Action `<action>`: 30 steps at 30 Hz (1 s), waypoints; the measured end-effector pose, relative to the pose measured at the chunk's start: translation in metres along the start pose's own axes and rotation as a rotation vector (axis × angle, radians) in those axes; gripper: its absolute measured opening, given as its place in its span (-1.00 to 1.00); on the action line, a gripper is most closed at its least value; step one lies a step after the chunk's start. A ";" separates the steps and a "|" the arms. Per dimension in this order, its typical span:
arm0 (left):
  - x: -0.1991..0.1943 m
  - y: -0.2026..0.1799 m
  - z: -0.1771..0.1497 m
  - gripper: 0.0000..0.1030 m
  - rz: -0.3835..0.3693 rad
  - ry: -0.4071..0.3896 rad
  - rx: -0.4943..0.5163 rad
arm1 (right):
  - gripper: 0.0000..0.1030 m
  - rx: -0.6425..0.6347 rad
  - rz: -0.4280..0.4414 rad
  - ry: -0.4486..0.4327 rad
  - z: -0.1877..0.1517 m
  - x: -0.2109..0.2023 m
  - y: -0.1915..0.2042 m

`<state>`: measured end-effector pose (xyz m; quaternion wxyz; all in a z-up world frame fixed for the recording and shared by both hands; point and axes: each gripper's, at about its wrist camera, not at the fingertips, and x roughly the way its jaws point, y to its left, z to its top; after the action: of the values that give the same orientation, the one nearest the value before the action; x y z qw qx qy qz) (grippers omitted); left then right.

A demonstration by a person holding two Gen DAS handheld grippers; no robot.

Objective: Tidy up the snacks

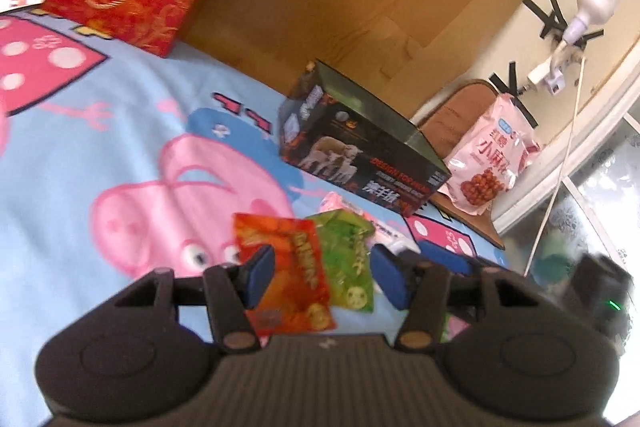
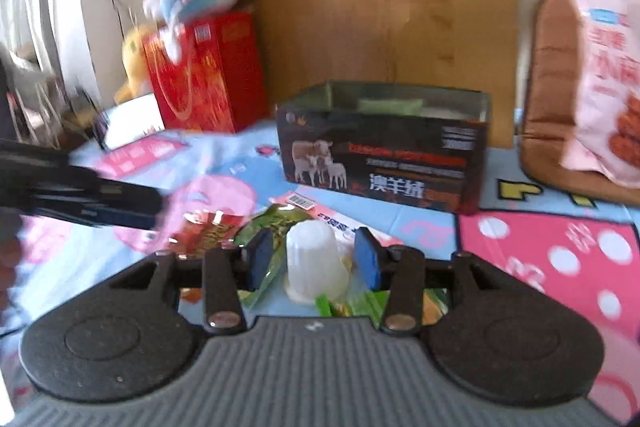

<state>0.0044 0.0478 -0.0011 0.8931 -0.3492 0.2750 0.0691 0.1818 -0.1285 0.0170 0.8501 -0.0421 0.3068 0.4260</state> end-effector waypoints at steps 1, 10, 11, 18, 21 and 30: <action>-0.005 0.003 0.000 0.07 0.004 -0.002 -0.007 | -0.38 -0.019 -0.012 0.020 0.001 0.010 0.003; -0.025 0.035 -0.014 0.08 -0.026 0.007 -0.112 | -0.37 0.579 0.466 0.027 -0.018 -0.022 -0.011; -0.022 0.036 -0.016 0.08 -0.031 0.016 -0.126 | -0.37 0.620 0.541 0.075 -0.026 -0.015 -0.007; -0.021 0.028 -0.033 0.08 -0.084 0.050 -0.091 | -0.26 0.474 0.256 0.058 -0.049 -0.024 0.006; -0.018 0.021 -0.036 0.16 -0.126 0.066 -0.083 | -0.26 0.355 0.143 0.002 -0.047 -0.042 0.012; -0.007 -0.022 -0.051 0.36 -0.181 0.124 0.038 | 0.46 -0.071 0.120 -0.028 -0.057 -0.070 0.061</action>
<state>-0.0175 -0.0014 -0.0152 0.8835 -0.3590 0.2983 -0.0385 0.0770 -0.1579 0.0211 0.8251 -0.0478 0.2814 0.4876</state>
